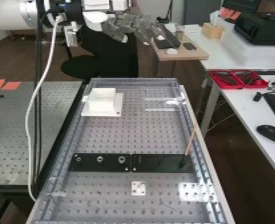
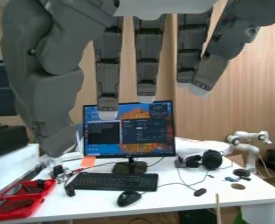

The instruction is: Grab the drill bit and place it in the clear container

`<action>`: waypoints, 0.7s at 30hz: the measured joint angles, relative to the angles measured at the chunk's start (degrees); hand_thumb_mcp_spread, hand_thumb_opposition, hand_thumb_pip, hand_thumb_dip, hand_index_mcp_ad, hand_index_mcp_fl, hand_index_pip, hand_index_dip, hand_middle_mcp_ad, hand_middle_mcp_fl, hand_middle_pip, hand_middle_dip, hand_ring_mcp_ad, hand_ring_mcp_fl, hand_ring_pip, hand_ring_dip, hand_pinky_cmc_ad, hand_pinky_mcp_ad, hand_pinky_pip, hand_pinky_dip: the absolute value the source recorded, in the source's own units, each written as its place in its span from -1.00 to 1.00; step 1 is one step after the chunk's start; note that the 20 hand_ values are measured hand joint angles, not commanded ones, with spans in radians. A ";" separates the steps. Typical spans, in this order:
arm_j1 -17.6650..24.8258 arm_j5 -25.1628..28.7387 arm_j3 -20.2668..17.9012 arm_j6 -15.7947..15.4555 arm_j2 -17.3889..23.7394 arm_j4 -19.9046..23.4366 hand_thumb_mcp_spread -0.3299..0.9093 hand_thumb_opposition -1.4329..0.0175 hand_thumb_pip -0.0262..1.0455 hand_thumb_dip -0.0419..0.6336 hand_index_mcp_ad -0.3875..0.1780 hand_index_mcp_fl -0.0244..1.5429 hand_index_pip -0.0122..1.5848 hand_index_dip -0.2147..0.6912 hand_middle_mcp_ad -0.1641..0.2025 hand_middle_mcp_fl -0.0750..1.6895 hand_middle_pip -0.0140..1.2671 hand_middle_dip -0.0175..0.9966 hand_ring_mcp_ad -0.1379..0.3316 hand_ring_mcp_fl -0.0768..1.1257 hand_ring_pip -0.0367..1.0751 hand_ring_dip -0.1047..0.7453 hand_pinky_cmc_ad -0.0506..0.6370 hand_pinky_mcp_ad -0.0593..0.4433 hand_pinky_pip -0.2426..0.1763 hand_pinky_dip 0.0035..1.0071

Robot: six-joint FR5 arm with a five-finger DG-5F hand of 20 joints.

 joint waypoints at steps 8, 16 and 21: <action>-0.12 -0.17 0.04 -0.04 0.11 -0.20 0.24 -0.12 -0.16 -0.11 -0.20 -0.34 -0.36 -0.01 0.17 -0.53 -0.79 0.13 0.42 -0.58 -0.75 0.38 0.40 0.03 -0.06 0.67; -0.16 -0.22 0.11 -0.05 0.11 -0.29 0.24 -0.12 -0.16 -0.11 -0.20 -0.35 -0.35 -0.01 0.17 -0.52 -0.79 0.13 0.42 -0.58 -0.75 0.38 0.40 0.03 -0.06 0.67; -0.23 -0.45 0.24 -0.13 0.06 -0.43 0.24 -0.12 -0.16 -0.11 -0.20 -0.34 -0.34 -0.01 0.17 -0.52 -0.79 0.13 0.42 -0.58 -0.75 0.38 0.40 0.03 -0.06 0.67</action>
